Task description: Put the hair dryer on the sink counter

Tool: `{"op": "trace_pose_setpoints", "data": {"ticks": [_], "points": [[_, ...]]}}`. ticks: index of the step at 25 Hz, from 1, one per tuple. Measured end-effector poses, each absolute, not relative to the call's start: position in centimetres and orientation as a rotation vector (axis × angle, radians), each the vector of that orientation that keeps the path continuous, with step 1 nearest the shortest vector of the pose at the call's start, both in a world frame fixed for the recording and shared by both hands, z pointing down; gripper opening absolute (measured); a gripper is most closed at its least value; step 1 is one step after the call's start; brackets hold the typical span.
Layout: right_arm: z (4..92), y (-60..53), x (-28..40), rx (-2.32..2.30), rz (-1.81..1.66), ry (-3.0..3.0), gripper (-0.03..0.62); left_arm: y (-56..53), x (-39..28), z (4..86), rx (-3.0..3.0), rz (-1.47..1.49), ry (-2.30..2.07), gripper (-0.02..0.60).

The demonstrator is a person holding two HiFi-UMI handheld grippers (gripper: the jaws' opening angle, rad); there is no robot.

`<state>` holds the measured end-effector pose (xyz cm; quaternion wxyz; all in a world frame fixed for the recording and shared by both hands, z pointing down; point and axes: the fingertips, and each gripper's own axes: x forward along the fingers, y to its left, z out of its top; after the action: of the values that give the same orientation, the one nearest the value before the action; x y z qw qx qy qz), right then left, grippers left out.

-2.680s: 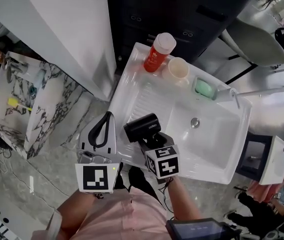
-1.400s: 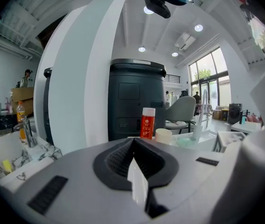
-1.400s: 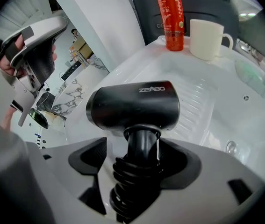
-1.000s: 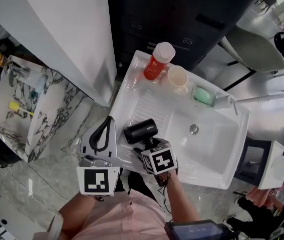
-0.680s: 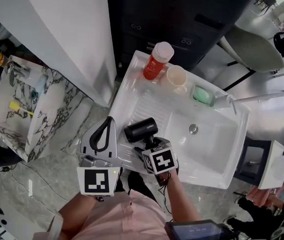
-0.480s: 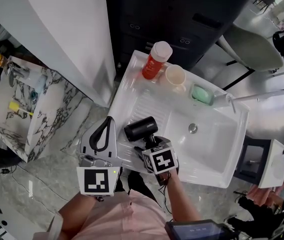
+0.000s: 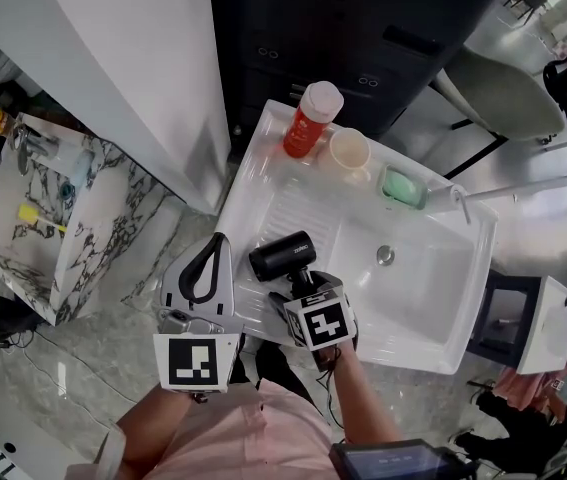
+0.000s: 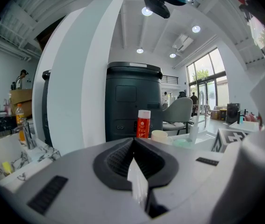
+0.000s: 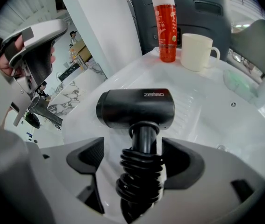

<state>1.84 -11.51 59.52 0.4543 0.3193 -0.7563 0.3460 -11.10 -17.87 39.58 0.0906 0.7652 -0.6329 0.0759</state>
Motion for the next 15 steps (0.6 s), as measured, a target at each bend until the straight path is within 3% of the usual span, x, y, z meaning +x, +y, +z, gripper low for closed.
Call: {"op": "trace_pose_setpoints", "data": {"ticks": [15], "points": [[59.24, -12.28, 2.67, 0.822, 0.836, -1.873, 0.399, -18.08, -10.42, 39.44, 2.284, 0.216, -1.874, 0.009]]}}
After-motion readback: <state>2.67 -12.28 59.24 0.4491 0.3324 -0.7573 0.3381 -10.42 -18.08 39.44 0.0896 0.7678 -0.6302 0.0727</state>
